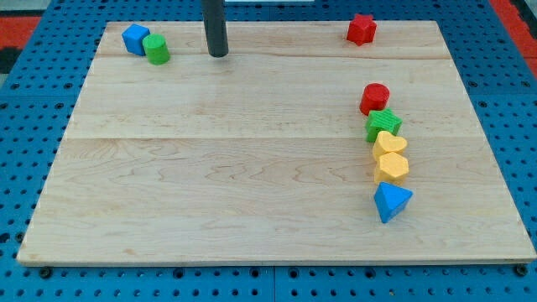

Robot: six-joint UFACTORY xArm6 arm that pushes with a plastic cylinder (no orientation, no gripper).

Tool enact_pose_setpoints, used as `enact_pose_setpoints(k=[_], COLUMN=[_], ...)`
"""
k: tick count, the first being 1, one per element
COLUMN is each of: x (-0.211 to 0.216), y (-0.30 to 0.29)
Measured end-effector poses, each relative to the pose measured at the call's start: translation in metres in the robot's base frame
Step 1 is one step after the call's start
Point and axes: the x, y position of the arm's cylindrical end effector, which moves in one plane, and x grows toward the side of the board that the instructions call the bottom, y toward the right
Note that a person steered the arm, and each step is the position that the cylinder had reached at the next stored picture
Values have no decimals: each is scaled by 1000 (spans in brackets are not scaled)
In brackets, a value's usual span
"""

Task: Move the green star to the bottom right side of the blue cube

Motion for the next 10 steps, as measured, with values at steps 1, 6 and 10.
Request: enact_pose_setpoints(k=[1, 6, 10], x=[1, 27, 160], y=[0, 274, 166])
